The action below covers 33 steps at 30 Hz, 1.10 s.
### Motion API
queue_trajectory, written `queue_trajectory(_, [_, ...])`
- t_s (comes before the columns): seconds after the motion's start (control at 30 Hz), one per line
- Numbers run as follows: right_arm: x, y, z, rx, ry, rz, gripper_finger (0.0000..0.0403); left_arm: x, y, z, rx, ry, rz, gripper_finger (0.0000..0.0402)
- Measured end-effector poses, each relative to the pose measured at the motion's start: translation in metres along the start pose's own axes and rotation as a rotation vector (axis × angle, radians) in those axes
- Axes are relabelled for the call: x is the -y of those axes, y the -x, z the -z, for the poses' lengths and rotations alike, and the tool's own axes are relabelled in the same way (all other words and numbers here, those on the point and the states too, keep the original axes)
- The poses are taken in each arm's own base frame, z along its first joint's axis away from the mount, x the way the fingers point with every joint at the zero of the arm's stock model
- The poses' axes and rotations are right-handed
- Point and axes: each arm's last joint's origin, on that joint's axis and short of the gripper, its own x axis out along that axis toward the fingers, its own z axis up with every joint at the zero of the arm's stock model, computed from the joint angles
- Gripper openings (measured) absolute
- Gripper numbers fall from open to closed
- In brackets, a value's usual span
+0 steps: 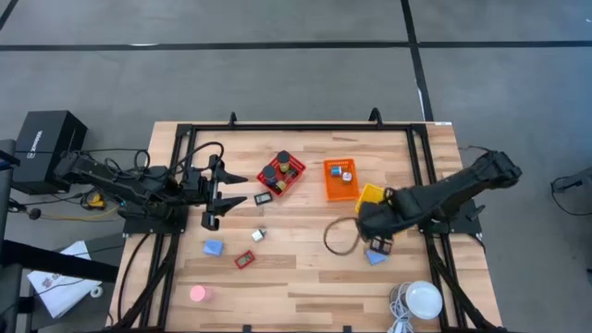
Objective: Pick & Place Office items
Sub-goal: Put the black digital timer into the yellow bin
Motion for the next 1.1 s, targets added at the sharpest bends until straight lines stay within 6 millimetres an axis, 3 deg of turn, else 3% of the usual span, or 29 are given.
queue_trajectory(0.27, [-0.02,-0.011,0.033,-0.024,0.067,0.024,0.0113,0.0,0.0,0.0,0.0,0.001,0.0,0.0214])
queue_trajectory(0.5, [-0.029,-0.019,0.046,-0.049,0.139,0.011,0.0113,0.0,0.0,0.0,0.002,0.045,0.0,0.0214])
queue_trajectory(0.83, [-0.044,-0.016,0.061,0.004,0.554,-0.02,0.011,0.0,0.0,0.0,0.003,0.158,0.0,0.0214])
queue_trajectory(1.1, [-0.05,-0.003,0.084,0.131,0.681,0.002,0.0093,0.0,0.0,0.0,0.003,0.159,0.0,0.0214])
